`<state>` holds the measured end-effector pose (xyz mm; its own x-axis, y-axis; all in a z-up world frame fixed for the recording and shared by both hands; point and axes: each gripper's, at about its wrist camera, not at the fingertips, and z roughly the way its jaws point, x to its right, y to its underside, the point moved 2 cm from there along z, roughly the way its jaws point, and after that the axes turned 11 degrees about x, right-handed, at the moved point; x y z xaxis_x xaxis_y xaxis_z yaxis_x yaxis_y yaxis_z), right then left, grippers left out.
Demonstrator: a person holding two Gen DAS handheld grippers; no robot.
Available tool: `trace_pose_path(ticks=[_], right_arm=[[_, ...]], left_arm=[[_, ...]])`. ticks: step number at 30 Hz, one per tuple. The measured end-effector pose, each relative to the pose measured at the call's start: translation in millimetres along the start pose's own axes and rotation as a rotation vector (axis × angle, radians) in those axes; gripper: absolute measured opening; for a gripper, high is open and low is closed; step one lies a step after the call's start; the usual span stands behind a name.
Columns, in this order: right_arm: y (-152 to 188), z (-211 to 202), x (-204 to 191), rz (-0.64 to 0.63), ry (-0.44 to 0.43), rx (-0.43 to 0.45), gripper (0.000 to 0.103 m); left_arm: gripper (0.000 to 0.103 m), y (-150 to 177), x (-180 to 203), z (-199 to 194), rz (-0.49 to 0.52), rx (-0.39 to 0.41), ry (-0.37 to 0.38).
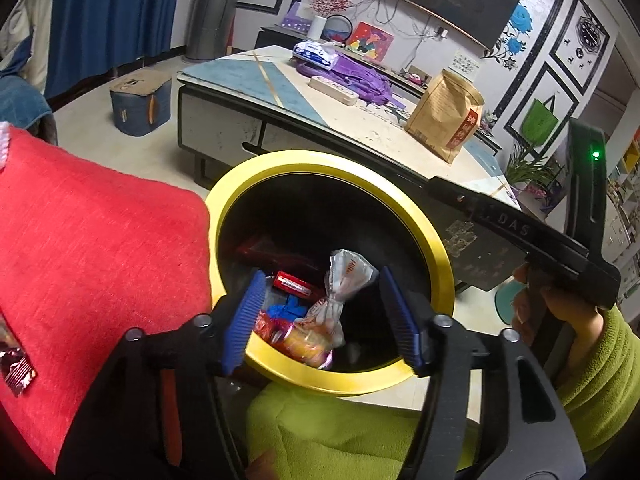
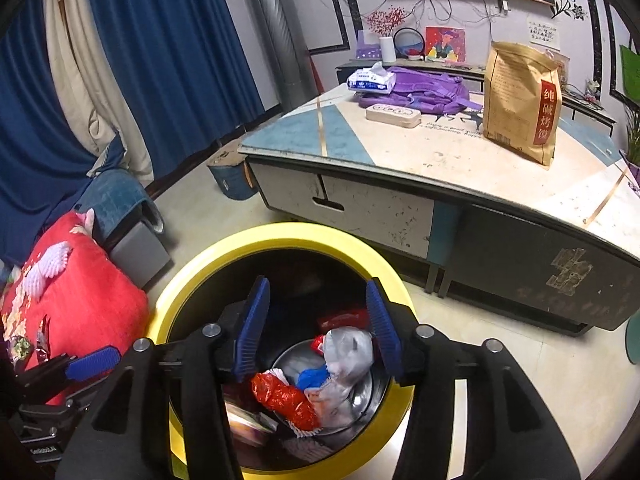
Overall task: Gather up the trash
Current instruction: 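Open both tools to drop the wrapper and white bag into the bin, then move both tools back over the snack packets on the bed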
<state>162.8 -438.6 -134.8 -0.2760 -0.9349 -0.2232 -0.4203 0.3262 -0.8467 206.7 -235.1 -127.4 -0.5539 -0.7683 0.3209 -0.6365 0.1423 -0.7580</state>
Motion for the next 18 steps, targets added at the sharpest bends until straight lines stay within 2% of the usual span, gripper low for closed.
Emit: trace_pose_path(ticks=[1,2,6,18], right_arm=[[-1.2,-1.6,0.1,0.002,0.001,0.006,0.056],[-2.3,-2.0,1.0,0.004,0.002,0.011,0.057],[-5.7,-5.1,0.4,0.003,0.000,0.024,0.061],[-13.8,-18.5,-12.5,-0.018,-0.032,0.060,0.066]], left_arm=[[0.066,-0.1,-1.1,-1.2,-0.004,0.001,-0.008],[0.069,-0.3,-2.2,-3.1,-0.010,0.005,-0.013],[0.093,-2.1,-2.3,-11.5,-0.016,0.026,-0.019],[0.092,-9.3,-7.0,-48.9,0.002,0.107,-0.118]])
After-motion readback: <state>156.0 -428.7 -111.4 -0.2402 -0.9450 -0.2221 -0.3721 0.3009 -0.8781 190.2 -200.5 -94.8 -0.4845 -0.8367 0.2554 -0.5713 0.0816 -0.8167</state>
